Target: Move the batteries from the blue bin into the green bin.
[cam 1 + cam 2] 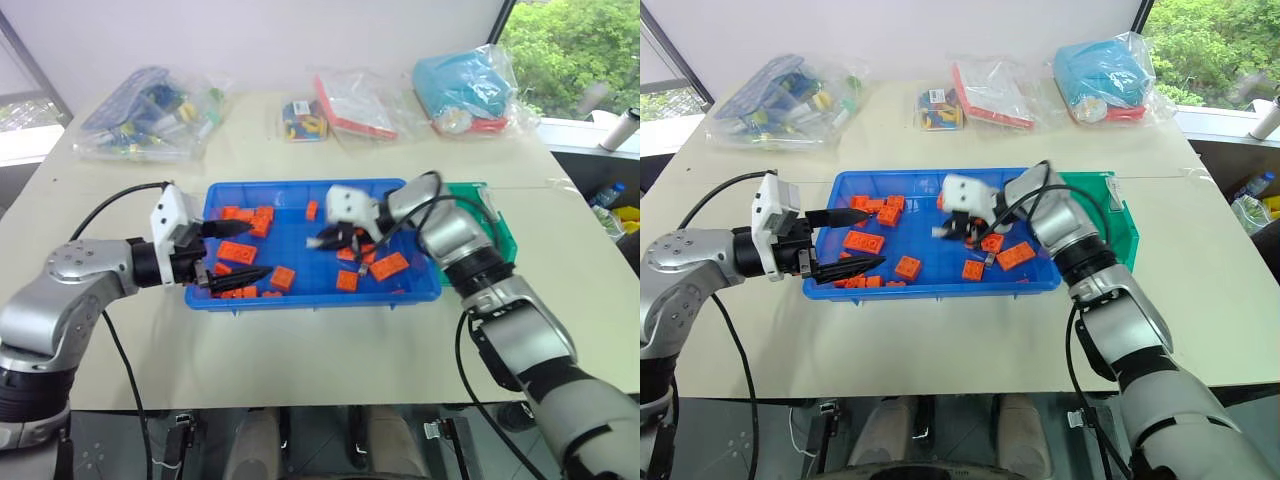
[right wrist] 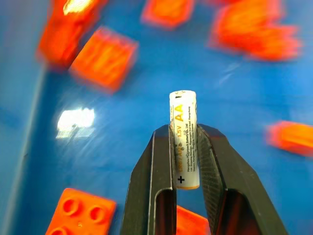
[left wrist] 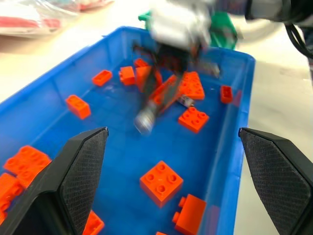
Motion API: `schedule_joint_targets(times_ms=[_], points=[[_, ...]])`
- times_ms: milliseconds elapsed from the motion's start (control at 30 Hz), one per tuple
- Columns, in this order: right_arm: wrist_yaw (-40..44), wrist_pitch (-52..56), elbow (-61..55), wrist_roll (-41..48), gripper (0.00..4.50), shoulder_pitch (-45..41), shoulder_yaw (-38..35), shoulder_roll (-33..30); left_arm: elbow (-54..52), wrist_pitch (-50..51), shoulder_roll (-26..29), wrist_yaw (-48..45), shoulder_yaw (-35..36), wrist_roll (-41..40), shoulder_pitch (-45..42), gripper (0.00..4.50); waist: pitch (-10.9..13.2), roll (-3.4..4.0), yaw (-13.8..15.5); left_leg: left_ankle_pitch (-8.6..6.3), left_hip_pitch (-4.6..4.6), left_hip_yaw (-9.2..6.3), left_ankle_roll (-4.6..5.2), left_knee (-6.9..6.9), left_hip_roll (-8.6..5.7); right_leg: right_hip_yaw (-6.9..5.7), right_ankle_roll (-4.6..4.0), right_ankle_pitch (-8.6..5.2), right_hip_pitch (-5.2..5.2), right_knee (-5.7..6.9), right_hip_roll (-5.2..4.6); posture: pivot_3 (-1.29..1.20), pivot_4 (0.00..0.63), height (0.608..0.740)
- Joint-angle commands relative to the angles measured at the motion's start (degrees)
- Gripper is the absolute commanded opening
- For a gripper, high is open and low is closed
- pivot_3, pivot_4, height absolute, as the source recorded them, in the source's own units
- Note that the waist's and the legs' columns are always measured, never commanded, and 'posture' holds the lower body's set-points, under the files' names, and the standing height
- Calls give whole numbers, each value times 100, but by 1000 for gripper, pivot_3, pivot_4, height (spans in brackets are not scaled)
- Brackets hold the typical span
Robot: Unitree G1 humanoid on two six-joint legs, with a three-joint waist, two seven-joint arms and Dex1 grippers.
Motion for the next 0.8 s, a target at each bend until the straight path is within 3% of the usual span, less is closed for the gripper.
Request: schedule_joint_targets(times_ms=[33, 200, 267, 367, 467, 600, 800], points=[[-430, 1432, -1187, 426, 533, 153, -862, -452, -8, -175, -36, -122, -90, 17, -105, 4500, 0, -1, -11, 0, 1, 1, 0, 0, -1, 0, 0, 0, 0, -1, -1, 0, 150, 736], [-1198, 2778, -2198, 538, 533, 813, -1991, -1457, 179, -327, -136, -271, -312, 114, -199, 4500, -1, -1, -13, -1, 1, -1, 0, -2, -3, -3, -1, -1, 1, -4, -2, 0, 150, 736], [-1201, 2876, -2618, 574, 533, 1442, -2309, -1954, 312, -397, -207, -325, -424, 173, -293, 4500, -1, -1, -2, -1, 1, -1, 1, -3, -3, -3, -2, -1, 0, -5, -2, 0, 150, 736], [-1453, 3107, -2825, 689, 533, 1904, -2566, -2195, 456, -454, -294, -403, -539, 228, -440, 4500, 0, 0, -28, -1, 2, 0, 2, -5, -4, -3, -1, -1, 0, -8, -1, 0, 150, 736], [-1662, 3118, -2930, 753, 1434, 2137, -2555, -2272, 564, -486, -358, -476, -631, 272, -588, 4500, 0, 0, -74, -1, 7, 4, 2, -4, 0, 0, -1, -1, -1, -6, 4, 0, 150, 736], [-1814, 2995, -2945, 856, 3352, 1992, -2452, -2315, 668, -495, -407, -534, -704, 315, -753, 4500, 0, 1, -42, -1, 7, 0, 2, -4, 0, 0, -1, -1, -1, -3, 7, 0, 150, 736], [-1507, 3432, -3797, 1829, 3352, 1526, -2109, -1979, 672, -527, -439, -556, -744, 354, -787, 4500, 0, 1, -32, -1, 4, -4, 2, -3, -1, 0, 0, -1, -1, -4, 6, 0, 150, 736]])
